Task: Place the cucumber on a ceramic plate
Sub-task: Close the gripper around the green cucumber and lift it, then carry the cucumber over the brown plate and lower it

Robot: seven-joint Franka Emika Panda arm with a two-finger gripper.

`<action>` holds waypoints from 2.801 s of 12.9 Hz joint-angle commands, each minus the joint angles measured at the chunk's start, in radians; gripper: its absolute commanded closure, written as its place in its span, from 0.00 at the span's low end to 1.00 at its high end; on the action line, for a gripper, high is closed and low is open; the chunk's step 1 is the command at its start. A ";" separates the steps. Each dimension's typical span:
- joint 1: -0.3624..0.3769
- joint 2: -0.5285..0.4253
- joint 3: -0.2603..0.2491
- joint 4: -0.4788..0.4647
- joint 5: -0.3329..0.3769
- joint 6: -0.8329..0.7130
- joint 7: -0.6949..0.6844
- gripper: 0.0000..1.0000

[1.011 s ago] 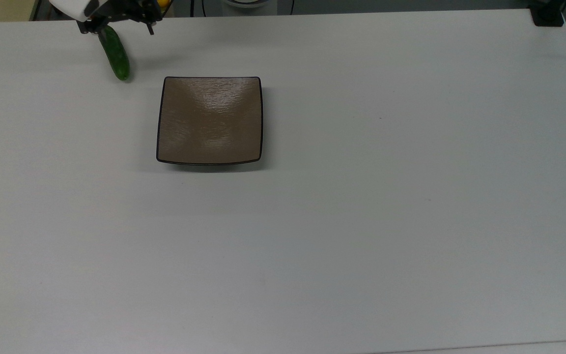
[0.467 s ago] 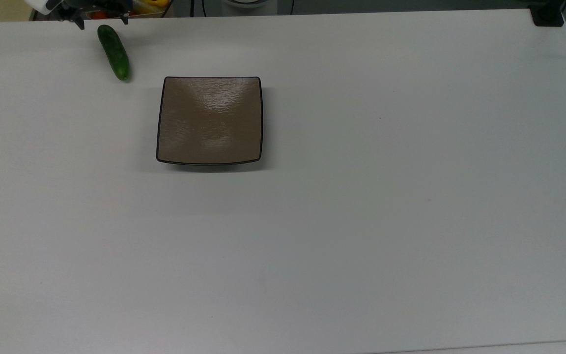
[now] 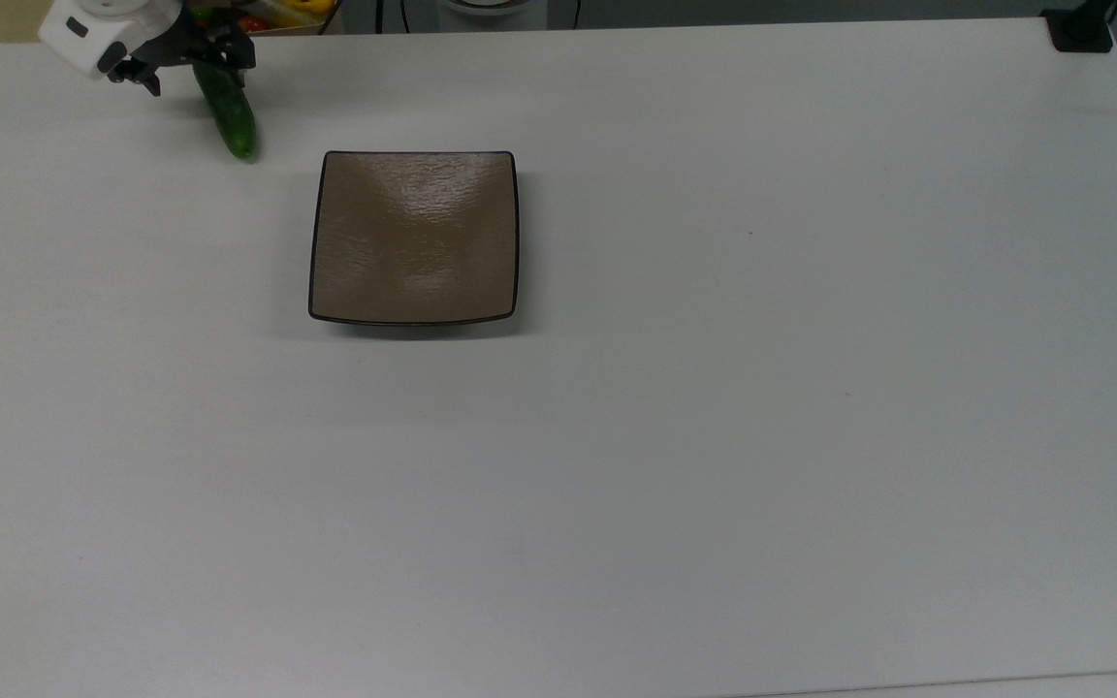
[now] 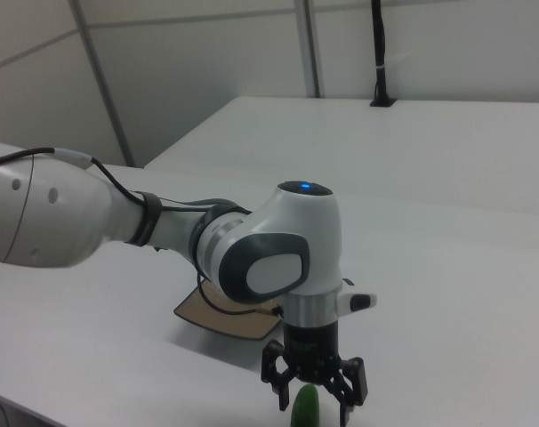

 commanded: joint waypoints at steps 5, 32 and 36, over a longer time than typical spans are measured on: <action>0.009 0.037 -0.001 -0.052 -0.053 0.070 -0.014 0.00; 0.057 -0.072 0.221 0.196 0.309 -0.070 0.242 0.58; 0.057 0.021 0.338 0.245 0.323 -0.011 0.366 0.58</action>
